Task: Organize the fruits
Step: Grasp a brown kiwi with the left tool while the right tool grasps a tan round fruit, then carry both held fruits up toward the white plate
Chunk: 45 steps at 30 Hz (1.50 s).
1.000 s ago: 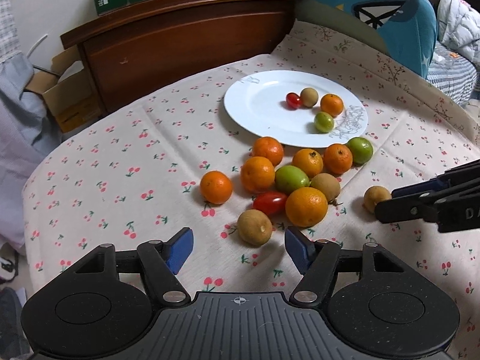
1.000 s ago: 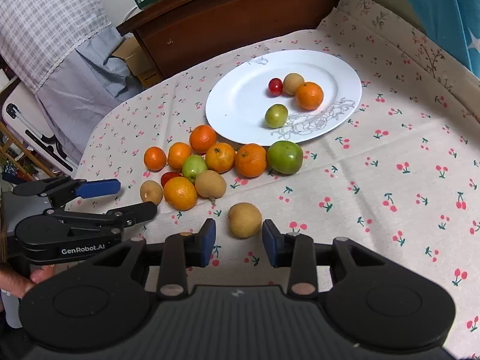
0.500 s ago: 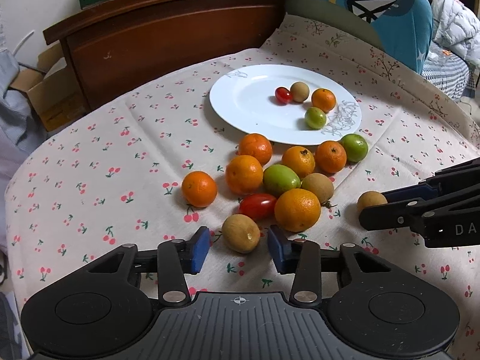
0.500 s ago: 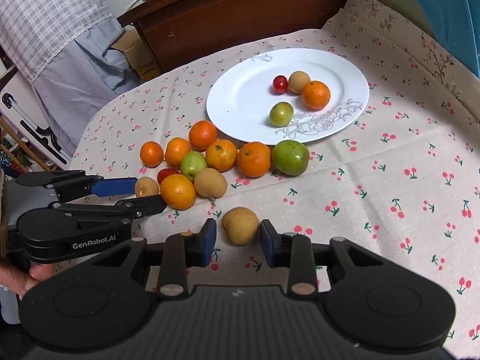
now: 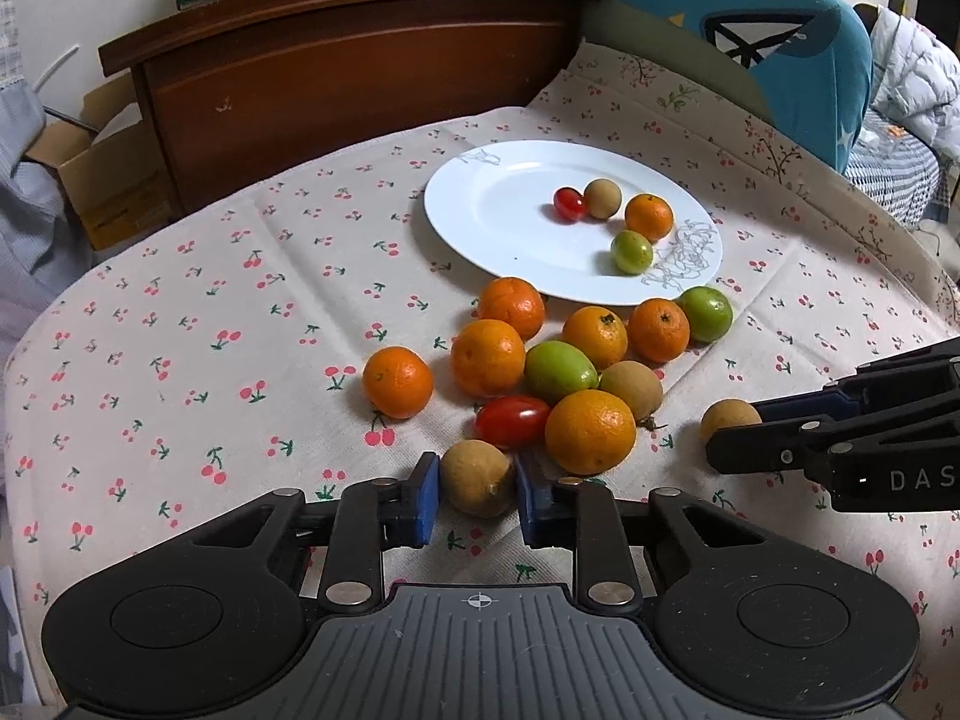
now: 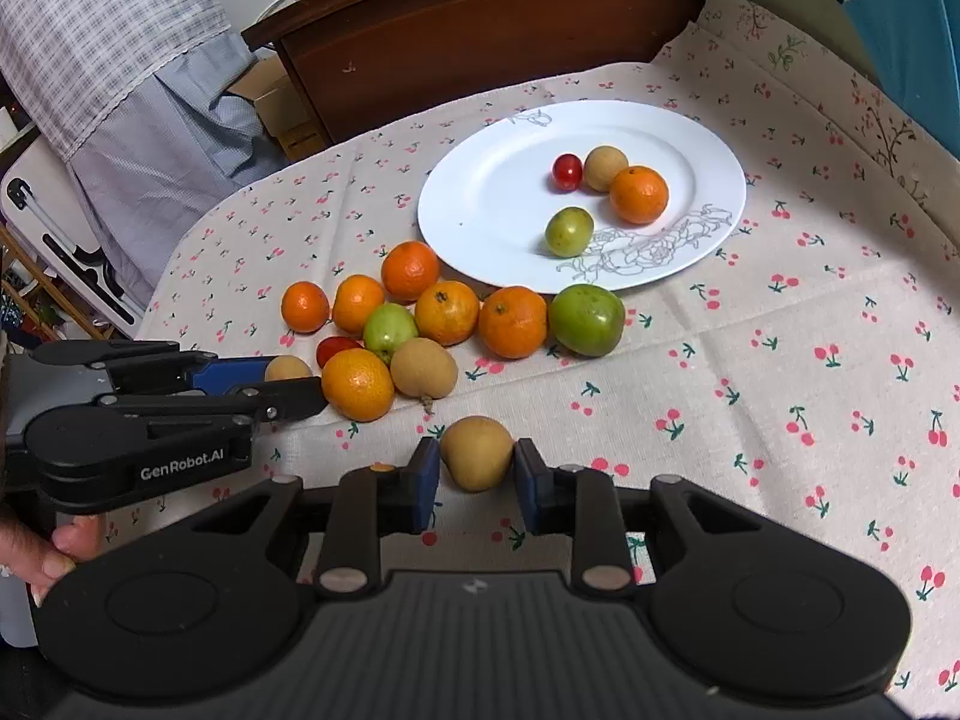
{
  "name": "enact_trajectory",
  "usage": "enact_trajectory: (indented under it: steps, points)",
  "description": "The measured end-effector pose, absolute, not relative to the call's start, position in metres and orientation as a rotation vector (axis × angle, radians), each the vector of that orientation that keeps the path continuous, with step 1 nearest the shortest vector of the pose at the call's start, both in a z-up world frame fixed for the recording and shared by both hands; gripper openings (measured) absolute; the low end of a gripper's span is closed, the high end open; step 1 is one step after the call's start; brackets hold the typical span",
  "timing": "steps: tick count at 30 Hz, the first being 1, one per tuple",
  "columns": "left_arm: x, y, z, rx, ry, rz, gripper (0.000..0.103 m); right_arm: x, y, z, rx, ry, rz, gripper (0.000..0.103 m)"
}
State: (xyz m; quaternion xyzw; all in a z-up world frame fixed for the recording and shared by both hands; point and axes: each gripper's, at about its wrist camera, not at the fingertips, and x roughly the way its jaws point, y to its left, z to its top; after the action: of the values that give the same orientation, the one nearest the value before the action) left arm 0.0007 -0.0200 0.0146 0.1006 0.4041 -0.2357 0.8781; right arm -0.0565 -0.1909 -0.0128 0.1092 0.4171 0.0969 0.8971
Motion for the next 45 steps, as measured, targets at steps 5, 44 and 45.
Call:
enact_trajectory:
  steps: [5, 44, 45]
  points:
    - [-0.002, -0.017, 0.022, 0.185, 0.839, -0.489, 0.023, -0.059, -0.192, -0.008, 0.238, 0.850, 0.212, 0.026]
    - [0.042, -0.049, 0.109, 0.054, 0.645, -0.488, 0.024, -0.020, -0.240, 0.074, 0.359, 0.601, 0.199, 0.026]
    - [0.046, -0.050, 0.106, 0.050, 0.655, -0.492, 0.024, -0.015, -0.242, 0.072, 0.370, 0.609, 0.199, 0.026]
